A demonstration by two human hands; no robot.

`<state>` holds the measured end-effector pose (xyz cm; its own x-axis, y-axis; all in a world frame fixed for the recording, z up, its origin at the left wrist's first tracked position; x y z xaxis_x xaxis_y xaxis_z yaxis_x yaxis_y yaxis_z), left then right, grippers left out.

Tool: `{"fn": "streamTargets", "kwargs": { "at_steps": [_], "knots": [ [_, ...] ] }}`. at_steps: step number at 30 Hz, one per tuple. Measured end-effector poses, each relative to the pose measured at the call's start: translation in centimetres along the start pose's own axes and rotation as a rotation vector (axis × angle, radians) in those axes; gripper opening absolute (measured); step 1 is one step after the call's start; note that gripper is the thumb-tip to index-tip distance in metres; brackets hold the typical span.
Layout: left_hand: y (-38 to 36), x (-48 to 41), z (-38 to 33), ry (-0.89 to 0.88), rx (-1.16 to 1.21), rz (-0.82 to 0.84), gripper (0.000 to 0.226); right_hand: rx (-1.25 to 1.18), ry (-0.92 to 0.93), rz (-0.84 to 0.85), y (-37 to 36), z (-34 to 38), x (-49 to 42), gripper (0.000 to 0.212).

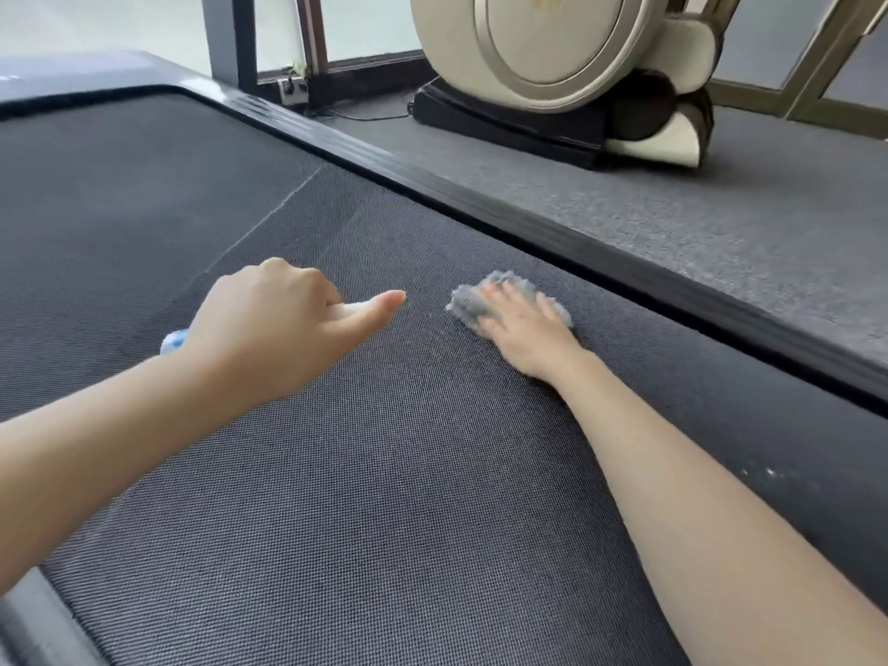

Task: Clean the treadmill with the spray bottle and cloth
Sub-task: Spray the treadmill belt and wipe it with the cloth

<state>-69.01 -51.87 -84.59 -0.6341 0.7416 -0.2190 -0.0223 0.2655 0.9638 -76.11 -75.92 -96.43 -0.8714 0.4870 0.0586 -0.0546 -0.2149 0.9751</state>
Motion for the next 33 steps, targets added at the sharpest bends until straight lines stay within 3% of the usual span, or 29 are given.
{"fn": "streamTargets", "kwargs": {
  "at_steps": [5,8,10,12,17,25,30,33],
  "knots": [
    [0.8,0.1,-0.6,0.006,-0.004,0.003,0.076,-0.043,0.000,0.000,-0.5,2.1,0.2,0.053],
    [1.5,0.1,-1.5,-0.021,0.001,-0.012,0.077,-0.149,0.188,0.012,-0.9,5.9,5.8,0.051],
    [1.7,0.0,-2.0,-0.034,0.004,-0.016,0.078,-0.123,0.381,-0.012,-1.6,8.3,10.3,0.050],
    [1.5,0.1,-2.4,-0.046,0.006,-0.011,0.077,-0.084,0.463,0.024,-2.6,8.6,12.8,0.052],
    [0.6,0.0,-2.4,-0.046,0.004,-0.009,0.079,-0.051,0.415,0.016,-2.1,6.3,9.9,0.048],
    [-0.4,-0.3,-2.4,-0.037,0.005,0.006,0.074,0.011,0.025,-0.006,-0.2,0.9,-0.7,0.051],
    [-0.2,-0.2,-2.9,-0.033,-0.013,0.025,0.074,-0.066,0.035,-0.019,-0.7,2.0,0.6,0.051],
    [0.2,0.0,-2.9,-0.034,-0.009,0.021,0.074,-0.121,0.151,-0.032,-0.8,3.9,5.5,0.051]
  ]
}}
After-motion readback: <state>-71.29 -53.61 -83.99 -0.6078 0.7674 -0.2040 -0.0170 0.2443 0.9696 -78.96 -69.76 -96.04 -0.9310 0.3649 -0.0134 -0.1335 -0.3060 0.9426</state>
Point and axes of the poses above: each hand's wrist, its own x-axis away from the middle knuckle, its own y-axis out of the back of the hand, z = x × y, the point moved 4 cm from there along -x, towards the middle knuckle
